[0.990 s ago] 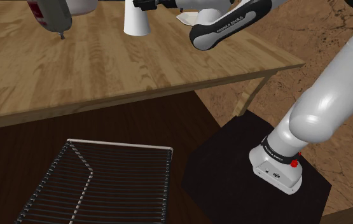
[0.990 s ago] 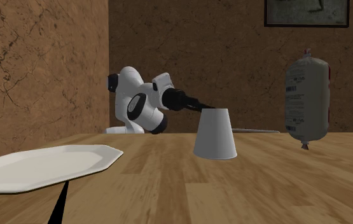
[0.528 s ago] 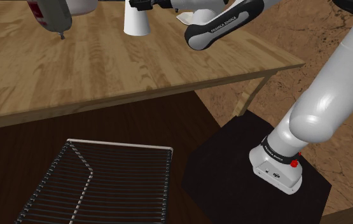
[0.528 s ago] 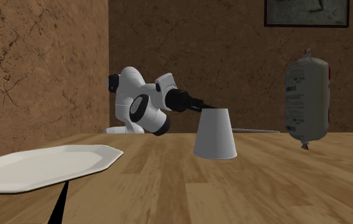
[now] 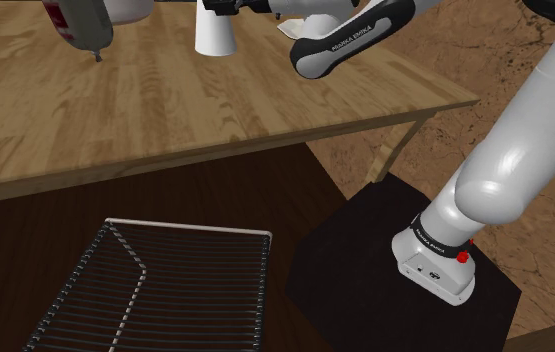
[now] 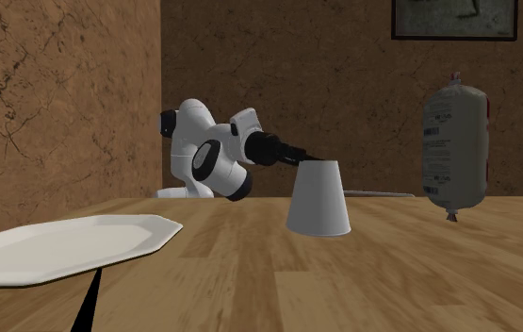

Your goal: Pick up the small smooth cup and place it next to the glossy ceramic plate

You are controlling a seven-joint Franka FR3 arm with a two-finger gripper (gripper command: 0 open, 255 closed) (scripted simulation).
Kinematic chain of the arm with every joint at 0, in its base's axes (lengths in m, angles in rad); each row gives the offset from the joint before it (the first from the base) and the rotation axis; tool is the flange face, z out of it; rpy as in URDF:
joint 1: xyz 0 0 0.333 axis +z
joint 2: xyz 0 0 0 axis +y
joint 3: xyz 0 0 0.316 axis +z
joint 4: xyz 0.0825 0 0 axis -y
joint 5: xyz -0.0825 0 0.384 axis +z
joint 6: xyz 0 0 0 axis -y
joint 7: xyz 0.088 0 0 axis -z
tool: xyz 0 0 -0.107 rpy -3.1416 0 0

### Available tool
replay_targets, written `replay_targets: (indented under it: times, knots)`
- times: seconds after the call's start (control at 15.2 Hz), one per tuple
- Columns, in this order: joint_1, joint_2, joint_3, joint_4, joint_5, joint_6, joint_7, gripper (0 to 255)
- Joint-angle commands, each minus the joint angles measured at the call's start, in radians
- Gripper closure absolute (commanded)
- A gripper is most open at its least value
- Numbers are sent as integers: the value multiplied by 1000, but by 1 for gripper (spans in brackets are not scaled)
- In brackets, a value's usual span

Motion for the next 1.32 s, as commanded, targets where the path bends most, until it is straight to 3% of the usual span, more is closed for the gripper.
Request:
replay_targets:
  times: [0.0,0.26,0.66,0.99,1.25]
  knots:
    - [0,0,0,-1,0,0,0,255]
    - [0,1,0,0,-1,0,0,255]
    - [-33,-28,7,74,-176,-65,181,255]
    - [-65,-38,11,170,-412,-111,426,255]
    - [-94,-33,19,291,-703,-137,730,255]
